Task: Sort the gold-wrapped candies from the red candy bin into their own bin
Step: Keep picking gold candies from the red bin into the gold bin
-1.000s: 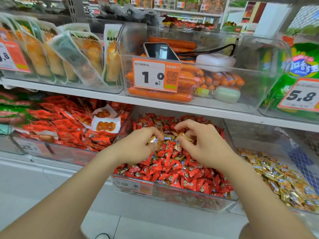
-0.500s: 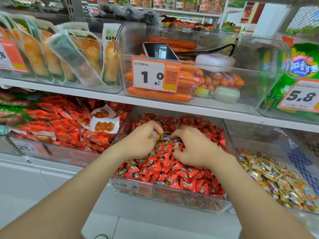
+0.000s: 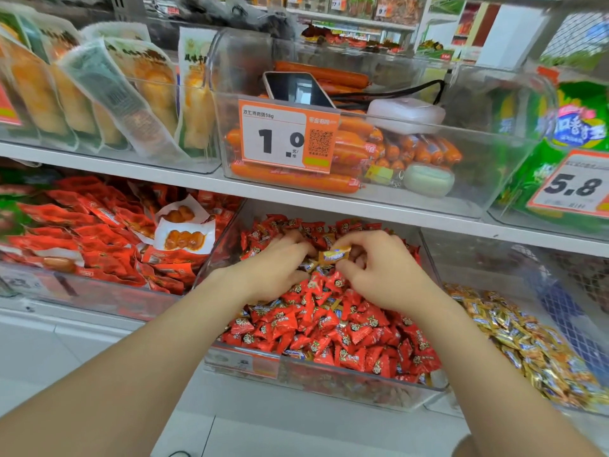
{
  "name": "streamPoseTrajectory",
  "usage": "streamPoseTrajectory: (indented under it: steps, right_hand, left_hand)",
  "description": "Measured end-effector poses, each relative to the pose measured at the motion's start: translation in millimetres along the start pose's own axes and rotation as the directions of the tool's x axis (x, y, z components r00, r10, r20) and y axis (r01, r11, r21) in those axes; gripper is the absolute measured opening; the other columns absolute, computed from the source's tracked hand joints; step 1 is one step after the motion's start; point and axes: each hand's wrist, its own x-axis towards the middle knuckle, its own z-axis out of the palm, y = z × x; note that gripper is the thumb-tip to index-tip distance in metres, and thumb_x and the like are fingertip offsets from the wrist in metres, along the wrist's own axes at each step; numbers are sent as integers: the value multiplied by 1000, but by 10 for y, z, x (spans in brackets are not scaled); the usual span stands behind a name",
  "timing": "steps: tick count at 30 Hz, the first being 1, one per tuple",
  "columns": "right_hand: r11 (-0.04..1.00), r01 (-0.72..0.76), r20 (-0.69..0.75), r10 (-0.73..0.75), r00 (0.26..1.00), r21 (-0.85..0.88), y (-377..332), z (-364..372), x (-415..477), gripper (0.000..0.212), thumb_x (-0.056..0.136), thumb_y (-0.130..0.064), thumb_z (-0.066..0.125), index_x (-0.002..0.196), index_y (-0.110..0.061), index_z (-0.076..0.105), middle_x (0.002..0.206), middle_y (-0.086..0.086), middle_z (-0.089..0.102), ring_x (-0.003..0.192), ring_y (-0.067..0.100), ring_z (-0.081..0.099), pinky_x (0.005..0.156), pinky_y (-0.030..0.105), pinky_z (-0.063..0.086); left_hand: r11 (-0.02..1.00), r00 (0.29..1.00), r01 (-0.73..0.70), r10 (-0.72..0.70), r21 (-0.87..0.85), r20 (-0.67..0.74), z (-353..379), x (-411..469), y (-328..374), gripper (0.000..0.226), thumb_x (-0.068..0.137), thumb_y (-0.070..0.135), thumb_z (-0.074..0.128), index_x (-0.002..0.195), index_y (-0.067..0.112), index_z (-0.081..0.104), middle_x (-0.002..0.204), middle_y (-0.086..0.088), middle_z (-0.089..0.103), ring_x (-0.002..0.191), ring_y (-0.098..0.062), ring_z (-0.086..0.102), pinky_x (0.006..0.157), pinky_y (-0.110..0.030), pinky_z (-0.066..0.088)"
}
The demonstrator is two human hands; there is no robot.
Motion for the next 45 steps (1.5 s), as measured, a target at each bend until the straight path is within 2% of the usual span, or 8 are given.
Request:
streamPoseTrajectory:
  steps: [22,29,32,36,39,41,42,45]
  right_hand:
    - [991,-123,-162,130,978,54,-144,-95,-214,55,100,-39,51,53,-14,39,44,-1,36,43,17,34,48,34,30]
    - [995,-65,-97,72,993,73,-50,-82,-189,19,104,-38,61,99,-30,77,79,-15,71,64,-5,61,59,9,40]
    - [987,-36,-99,53,994,159,-80,-69,-182,30,107,-15,51,125,-26,73,90,-11,74,49,0,55,50,12,40]
    - [975,-116,-89,134,987,187,-151,8,-133,26,103,-19,49,94,-24,73,60,0,64,45,8,49,47,23,39]
    - [992,-81,-135,93,987,94,-194,68,-81,37,105,-37,55,79,-17,72,70,2,71,62,12,63,64,31,50]
    - [996,-37,-115,46,992,78,-217,114,-36,30,108,-32,54,102,-19,79,87,-3,78,75,9,70,76,30,55]
    - [997,-24,-91,31,995,77,-232,128,-21,27,109,-27,52,115,-19,77,90,-6,77,78,8,71,80,30,57]
    - [1000,29,-17,-29,999,7,-270,210,16,31,107,-20,47,125,-28,71,85,-13,69,75,10,67,75,38,59]
  left_hand:
    - [993,996,-81,85,-85,41,8,-8,155,35,105,35,60,139,26,56,109,0,52,101,-19,52,86,-33,41]
    - [972,999,14,-5,-234,41,-79,-106,169,44,108,34,56,145,11,47,89,-6,66,77,-21,63,69,-38,50]
    - [965,996,85,-92,-247,-16,-258,-268,150,61,108,40,53,158,9,36,136,-17,63,114,-24,63,99,-38,50]
    - [899,974,126,-192,-419,-119,-411,-502,100,48,109,41,51,140,5,45,87,-12,64,67,-9,63,64,-30,53]
    - [821,948,236,-312,-520,-62,-424,-643,88,49,110,40,49,146,9,40,121,-30,59,93,-35,68,74,-49,55]
    - [827,937,260,-342,-498,-78,-392,-694,106,34,110,40,48,129,11,49,120,9,36,109,-13,49,58,-37,44]
    - [827,925,271,-365,-493,-102,-385,-719,132,27,108,39,47,114,13,53,77,11,41,66,-6,29,56,-35,38]
    - [838,889,260,-402,-480,-219,-380,-763,204,34,103,35,42,75,15,47,67,3,48,58,-15,44,57,-33,35]
